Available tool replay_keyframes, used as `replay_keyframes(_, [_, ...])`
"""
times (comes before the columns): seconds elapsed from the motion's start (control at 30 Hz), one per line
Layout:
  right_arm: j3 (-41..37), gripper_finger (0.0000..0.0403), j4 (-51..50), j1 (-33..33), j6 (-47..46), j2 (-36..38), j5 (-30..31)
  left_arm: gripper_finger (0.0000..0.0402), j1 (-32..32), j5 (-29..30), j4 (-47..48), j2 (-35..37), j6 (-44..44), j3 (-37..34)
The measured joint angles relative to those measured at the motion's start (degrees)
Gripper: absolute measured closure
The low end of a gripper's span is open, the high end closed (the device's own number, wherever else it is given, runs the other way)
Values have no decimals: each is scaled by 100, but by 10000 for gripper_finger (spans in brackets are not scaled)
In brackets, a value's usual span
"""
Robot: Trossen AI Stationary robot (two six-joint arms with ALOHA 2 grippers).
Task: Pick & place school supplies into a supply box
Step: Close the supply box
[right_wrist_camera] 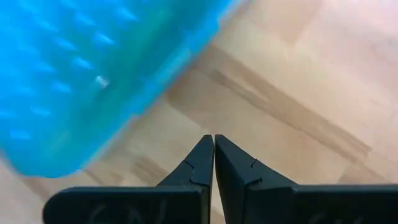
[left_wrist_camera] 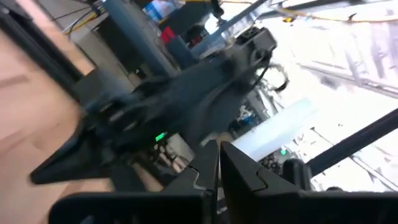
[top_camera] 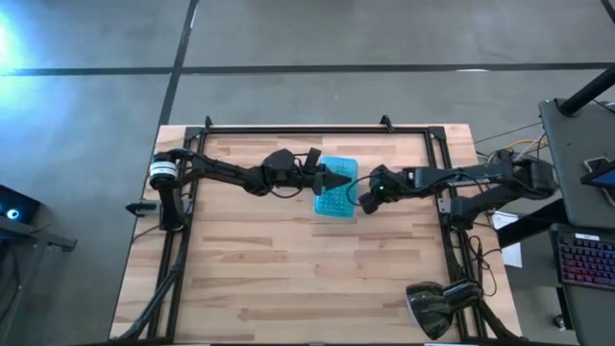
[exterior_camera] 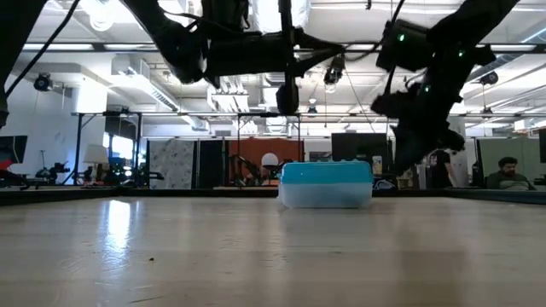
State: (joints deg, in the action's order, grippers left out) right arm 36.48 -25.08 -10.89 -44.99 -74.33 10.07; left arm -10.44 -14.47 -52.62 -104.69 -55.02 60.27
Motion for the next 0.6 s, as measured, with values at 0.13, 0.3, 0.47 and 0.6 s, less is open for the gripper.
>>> replay_keyframes(0.13, [3,394,462,-104,-208,365,43,401,0,-136,164,-31,41,-65])
replay_keyframes(0.3, [-117,394,459,-495,-1009,373,-285,401,0,-129,167,-251,169,-60])
replay_keyframes(0.47, [-326,394,915,-894,-1684,189,-691,401,41,-152,100,-475,393,-50])
replay_keyframes(0.6, [-349,394,1696,-915,-1783,104,-704,401,44,-158,94,-494,547,-57])
